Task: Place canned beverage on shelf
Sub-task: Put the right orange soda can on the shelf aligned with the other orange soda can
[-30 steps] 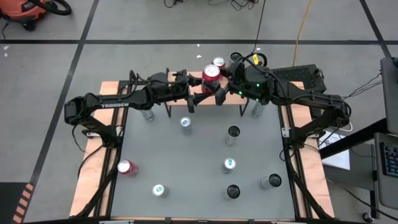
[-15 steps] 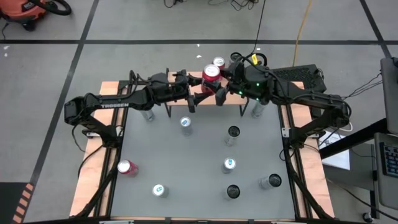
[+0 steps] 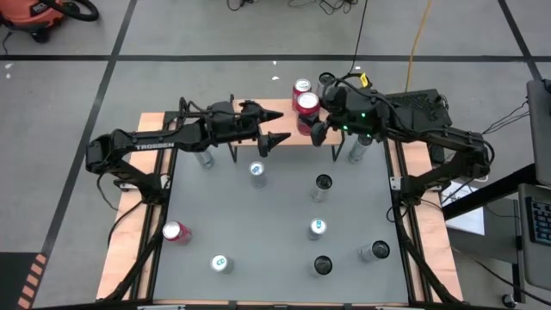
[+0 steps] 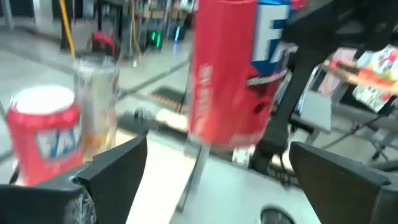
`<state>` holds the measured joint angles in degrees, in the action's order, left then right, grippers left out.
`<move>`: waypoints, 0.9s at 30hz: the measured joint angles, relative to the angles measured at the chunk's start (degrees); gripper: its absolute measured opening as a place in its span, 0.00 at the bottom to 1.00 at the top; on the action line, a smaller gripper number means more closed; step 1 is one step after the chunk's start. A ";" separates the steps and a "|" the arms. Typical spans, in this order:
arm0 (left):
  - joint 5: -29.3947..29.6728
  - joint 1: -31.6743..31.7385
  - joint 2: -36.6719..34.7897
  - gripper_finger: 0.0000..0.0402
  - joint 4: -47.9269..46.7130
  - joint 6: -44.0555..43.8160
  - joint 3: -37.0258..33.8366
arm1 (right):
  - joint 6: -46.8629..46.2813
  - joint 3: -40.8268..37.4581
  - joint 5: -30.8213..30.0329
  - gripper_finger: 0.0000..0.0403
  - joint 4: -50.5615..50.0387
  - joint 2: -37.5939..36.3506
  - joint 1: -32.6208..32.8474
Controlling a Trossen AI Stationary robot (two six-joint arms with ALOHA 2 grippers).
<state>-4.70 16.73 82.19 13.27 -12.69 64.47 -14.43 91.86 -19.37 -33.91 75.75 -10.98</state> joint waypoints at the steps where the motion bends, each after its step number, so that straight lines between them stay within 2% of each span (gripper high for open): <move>1: -0.06 0.00 -0.56 0.98 -1.76 -0.32 -0.03 | -0.41 -0.01 0.10 0.65 -1.38 -0.38 0.00; 5: -0.23 -0.02 -2.90 0.98 -6.40 -0.47 -0.10 | 0.74 -0.79 0.12 0.65 -3.08 -2.08 -0.44; 9: -0.25 0.00 -5.23 0.98 -9.42 -0.51 -0.07 | 1.02 -8.59 2.83 0.65 0.90 -5.57 -1.89; 14: -0.34 0.22 -6.84 0.98 -12.44 -0.49 -0.08 | 0.48 -25.20 6.69 0.65 18.26 -10.35 -2.62; 18: -0.34 0.26 -6.85 0.98 -13.35 -0.55 -0.09 | 0.56 -34.44 7.68 0.65 32.76 -11.72 -3.33; 22: -0.36 0.24 -6.83 0.98 -13.33 -1.56 -0.09 | 1.99 -39.25 7.25 0.65 42.89 -10.50 -4.57; 27: 0.55 0.26 -6.83 0.98 -13.33 -1.99 -0.09 | 3.51 -39.76 7.25 0.65 44.83 -7.85 -6.07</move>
<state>-4.16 16.99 75.35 -0.05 -14.68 64.38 -10.92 52.10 -12.12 10.92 67.89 -17.06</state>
